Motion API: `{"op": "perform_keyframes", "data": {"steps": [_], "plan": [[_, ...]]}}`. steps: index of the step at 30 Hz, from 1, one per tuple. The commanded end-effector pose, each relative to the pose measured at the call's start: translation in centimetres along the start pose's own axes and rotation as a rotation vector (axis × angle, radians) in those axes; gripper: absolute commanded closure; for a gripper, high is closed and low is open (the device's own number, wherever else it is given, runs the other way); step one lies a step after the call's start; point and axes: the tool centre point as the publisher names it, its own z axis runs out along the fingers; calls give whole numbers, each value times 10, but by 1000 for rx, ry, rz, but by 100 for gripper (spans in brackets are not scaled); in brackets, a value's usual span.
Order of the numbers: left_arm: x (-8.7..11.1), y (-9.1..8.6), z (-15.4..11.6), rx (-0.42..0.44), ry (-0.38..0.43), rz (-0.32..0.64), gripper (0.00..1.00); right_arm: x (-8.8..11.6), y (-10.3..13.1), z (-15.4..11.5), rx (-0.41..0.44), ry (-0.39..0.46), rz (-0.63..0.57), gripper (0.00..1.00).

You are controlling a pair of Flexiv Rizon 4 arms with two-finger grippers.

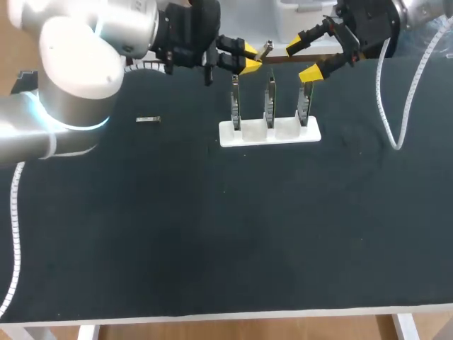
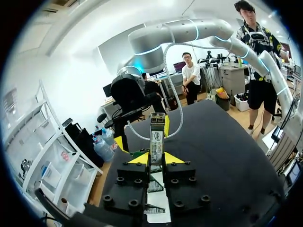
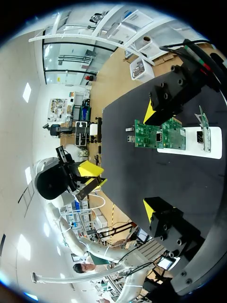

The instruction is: Pick up the optical module with the left hand, and insert it into the network port with the right hand.

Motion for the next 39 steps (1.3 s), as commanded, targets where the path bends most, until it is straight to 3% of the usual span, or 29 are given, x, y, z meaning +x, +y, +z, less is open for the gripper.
{"op": "perform_keyframes", "data": {"steps": [1,7,36,39], "plan": [[2,-2,10,-7,-25,-3,100,0,1,0,3,1,0,0],[-2,-6,20,-4,-56,-2,100,0,1,0,3,1,0,0],[-3,-7,19,6,-47,14,100,0,1,0,3,1,0,0],[-1,-12,32,85,-100,-6,100,0,1,0,3,1,0,0]]}}
